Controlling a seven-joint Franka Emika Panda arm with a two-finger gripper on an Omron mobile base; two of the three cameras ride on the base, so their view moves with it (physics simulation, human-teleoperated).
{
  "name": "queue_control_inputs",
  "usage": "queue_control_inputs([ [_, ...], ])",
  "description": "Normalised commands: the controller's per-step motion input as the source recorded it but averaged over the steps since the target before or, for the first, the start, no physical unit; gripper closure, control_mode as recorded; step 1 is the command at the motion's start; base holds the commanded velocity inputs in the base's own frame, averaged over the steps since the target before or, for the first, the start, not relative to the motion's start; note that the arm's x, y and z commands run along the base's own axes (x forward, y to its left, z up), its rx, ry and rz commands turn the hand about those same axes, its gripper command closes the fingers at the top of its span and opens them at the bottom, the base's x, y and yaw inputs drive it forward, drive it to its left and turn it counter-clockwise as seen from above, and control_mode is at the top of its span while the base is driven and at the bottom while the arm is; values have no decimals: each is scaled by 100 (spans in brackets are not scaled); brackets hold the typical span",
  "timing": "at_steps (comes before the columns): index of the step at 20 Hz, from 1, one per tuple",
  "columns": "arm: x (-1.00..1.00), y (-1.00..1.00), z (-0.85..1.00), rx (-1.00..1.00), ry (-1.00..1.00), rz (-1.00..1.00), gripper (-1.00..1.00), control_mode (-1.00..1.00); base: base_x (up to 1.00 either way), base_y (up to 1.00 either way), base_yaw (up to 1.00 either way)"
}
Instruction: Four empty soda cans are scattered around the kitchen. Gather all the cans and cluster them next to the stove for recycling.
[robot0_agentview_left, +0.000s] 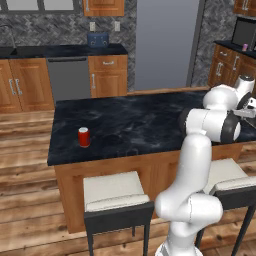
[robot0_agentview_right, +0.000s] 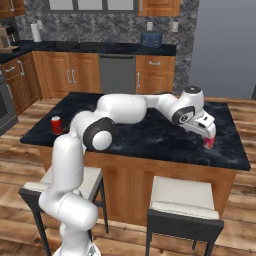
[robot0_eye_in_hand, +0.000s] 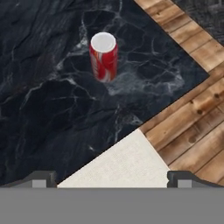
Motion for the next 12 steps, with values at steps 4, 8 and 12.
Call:
queue_control_inputs([
  [4,10,-5,-10,0,0,-3,-100,-100,0,0,0],
  [8,11,-2,-12,0,0,-3,-100,-100,0,0,0],
  [12,9,-3,-11,0,0,-3,-100,-100,0,0,0],
])
